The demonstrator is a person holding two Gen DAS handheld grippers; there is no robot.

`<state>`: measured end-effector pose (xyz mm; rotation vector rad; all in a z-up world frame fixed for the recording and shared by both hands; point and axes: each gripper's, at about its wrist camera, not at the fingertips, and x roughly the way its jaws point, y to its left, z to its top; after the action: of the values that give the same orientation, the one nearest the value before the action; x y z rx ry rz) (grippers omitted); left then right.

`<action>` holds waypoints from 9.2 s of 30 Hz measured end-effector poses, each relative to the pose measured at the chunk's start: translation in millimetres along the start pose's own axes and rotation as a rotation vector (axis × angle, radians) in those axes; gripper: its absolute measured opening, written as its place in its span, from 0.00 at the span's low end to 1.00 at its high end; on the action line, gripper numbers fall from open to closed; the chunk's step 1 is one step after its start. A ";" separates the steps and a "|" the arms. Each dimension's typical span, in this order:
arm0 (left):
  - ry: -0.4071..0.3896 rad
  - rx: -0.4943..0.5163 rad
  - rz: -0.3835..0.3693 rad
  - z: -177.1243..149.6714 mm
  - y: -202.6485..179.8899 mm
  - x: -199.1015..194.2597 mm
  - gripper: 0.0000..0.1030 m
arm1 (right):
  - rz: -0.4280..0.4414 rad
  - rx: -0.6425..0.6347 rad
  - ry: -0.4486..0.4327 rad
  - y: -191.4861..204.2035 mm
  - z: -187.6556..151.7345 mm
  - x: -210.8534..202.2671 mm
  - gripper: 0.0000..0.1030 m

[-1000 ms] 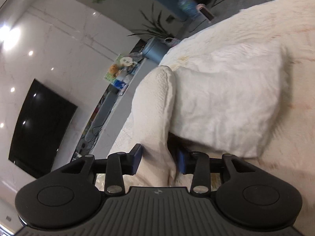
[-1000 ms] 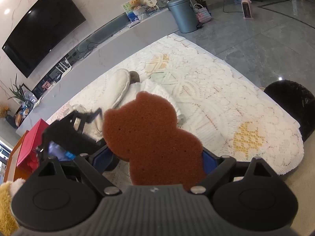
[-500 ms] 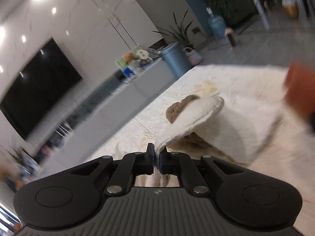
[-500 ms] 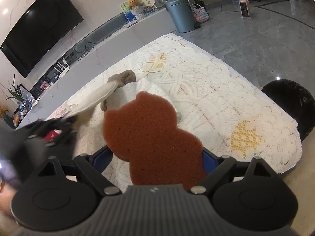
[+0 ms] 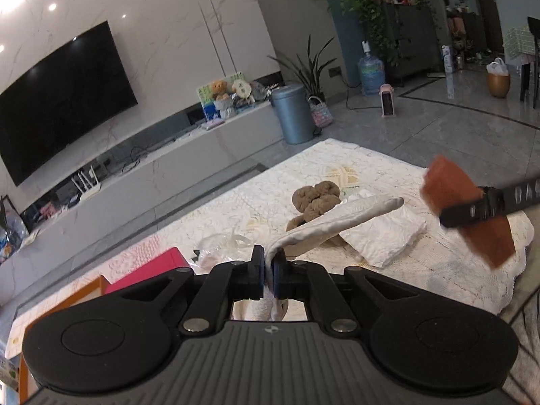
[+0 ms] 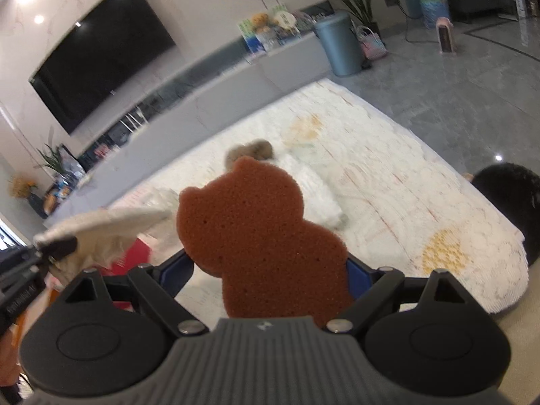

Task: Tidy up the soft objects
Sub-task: 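Lift the white mitt with the left tool while the right tool carries the sponge toward the box, then lower the white mitt into the box and open the left tool while the right tool releases the sponge inside, then move both tools back toward the brown teddy bear and white cloth on the table, then grasp the white cloth with the right tool while the left tool grasps the brown teddy bear, then lift and carry the teddy bear and white cloth toward the box with both tools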

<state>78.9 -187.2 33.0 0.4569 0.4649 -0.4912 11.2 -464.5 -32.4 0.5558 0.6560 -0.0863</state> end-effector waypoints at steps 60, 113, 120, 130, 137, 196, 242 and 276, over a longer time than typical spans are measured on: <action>0.160 -0.718 0.420 -143.0 286.7 -21.5 0.49 | 0.019 -0.732 0.199 431.3 -63.3 150.7 0.87; 0.164 -0.847 0.373 -164.0 317.2 -48.0 0.96 | 0.135 -0.928 0.113 454.3 -105.7 147.1 0.98; 0.146 -0.825 0.386 -157.8 311.9 -54.0 0.96 | 0.097 -0.980 0.071 450.8 -97.6 122.1 0.98; 0.173 -0.804 0.377 -146.8 290.9 -46.2 0.91 | 0.102 -0.885 0.138 443.6 -69.6 114.7 0.94; 0.154 -0.848 0.388 -155.1 305.4 -55.8 0.92 | 0.154 -0.688 0.390 439.4 -64.8 161.5 0.72; 0.088 -0.276 -0.052 26.3 30.7 32.5 0.93 | -0.277 -0.353 -0.047 87.6 99.3 31.5 0.95; 0.226 -0.157 -0.155 43.5 -30.7 103.7 0.93 | -0.241 0.010 0.130 -59.2 75.6 100.2 0.18; 0.411 -0.124 0.024 79.1 -95.2 270.4 0.59 | -0.125 0.116 0.167 -76.9 60.9 95.0 0.19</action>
<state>264.0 -394.3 -73.3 0.4441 0.8789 -0.3419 101.4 -552.4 -85.2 0.6379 0.8520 -0.1983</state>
